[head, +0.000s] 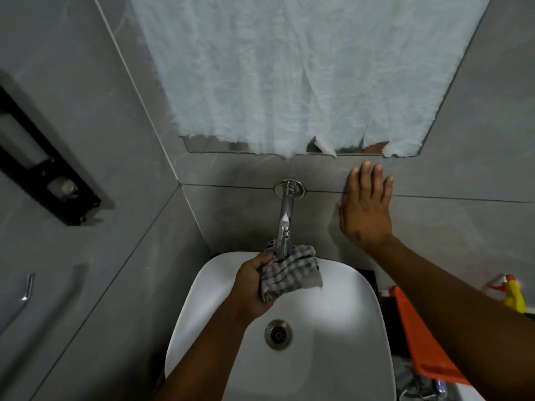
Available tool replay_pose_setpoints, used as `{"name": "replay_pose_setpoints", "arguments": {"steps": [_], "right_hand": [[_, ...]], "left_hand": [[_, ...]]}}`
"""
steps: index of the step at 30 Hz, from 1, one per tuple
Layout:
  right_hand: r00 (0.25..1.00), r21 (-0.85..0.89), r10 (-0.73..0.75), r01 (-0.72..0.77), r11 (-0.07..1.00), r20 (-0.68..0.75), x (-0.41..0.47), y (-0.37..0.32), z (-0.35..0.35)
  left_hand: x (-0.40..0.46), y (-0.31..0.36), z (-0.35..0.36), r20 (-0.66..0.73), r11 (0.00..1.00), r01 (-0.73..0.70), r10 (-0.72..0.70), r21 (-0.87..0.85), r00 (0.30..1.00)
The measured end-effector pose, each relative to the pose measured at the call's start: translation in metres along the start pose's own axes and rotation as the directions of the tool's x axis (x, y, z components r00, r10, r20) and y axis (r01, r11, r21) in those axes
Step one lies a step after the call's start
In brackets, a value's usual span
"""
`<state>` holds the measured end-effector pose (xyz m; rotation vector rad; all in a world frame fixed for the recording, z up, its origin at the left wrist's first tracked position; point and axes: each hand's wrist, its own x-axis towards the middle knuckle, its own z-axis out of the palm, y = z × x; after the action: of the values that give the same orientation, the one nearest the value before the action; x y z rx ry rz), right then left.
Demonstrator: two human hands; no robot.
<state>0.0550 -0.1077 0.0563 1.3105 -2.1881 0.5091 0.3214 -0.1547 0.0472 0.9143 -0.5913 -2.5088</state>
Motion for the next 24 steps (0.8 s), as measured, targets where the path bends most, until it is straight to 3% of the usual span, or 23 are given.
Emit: {"name": "replay_pose_setpoints", "arguments": {"steps": [2,3,4,5,6,7,8,9,12,15,19,24], "right_hand": [[0.989,0.142,0.111,-0.124,0.982,0.095,-0.015,-0.02,-0.013],[0.96,0.257,0.192,-0.243,0.935,0.206,-0.026,-0.033,-0.017],[0.878,0.382,0.265,-0.421,0.822,0.399,-0.038,-0.045,-0.022],[0.715,0.448,0.286,-0.647,0.616,0.638,-0.05,-0.056,-0.029],[0.471,0.389,0.2,-0.855,0.342,0.859,-0.064,-0.067,-0.037],[0.27,0.264,0.041,-0.958,0.109,0.962,-0.079,-0.074,-0.044],[0.192,0.191,-0.073,-0.981,-0.014,0.979,-0.095,-0.077,-0.046],[0.192,0.185,-0.13,-0.981,-0.06,0.973,-0.109,-0.078,-0.045],[0.266,0.264,-0.091,-0.964,-0.028,0.96,-0.139,-0.069,-0.042],[0.275,0.271,-0.049,-0.959,-0.087,0.96,-0.153,-0.049,-0.042],[0.326,0.325,0.042,-0.908,-0.264,0.944,-0.171,-0.014,-0.051],[0.333,0.393,0.21,-0.757,-0.521,0.919,-0.207,0.047,-0.07]], "left_hand": [[-0.004,-0.008,-0.006,0.05,0.996,0.029,-0.025,-0.079,0.998],[-0.006,-0.012,-0.01,0.064,0.996,0.035,-0.029,-0.086,0.998],[-0.008,-0.016,-0.013,0.066,0.996,0.039,-0.034,-0.074,0.997],[-0.009,-0.02,-0.017,0.064,0.998,0.042,-0.039,-0.045,0.997],[-0.011,-0.024,-0.021,0.071,0.999,0.043,-0.043,0.008,0.997],[-0.011,-0.027,-0.025,0.077,0.995,0.034,-0.041,0.095,0.996],[-0.011,-0.03,-0.03,0.074,0.98,0.019,-0.034,0.196,0.997],[-0.009,-0.032,-0.034,0.046,0.957,0.011,-0.025,0.288,0.999],[-0.005,-0.032,-0.04,-0.012,0.92,-0.003,0.008,0.391,1.0],[-0.001,-0.032,-0.037,-0.071,0.944,0.146,-0.131,0.297,0.989],[0.012,-0.054,-0.014,-0.076,0.869,0.318,-0.313,0.379,0.947],[0.058,-0.09,0.058,0.027,0.635,0.105,-0.195,0.765,0.98]]}}
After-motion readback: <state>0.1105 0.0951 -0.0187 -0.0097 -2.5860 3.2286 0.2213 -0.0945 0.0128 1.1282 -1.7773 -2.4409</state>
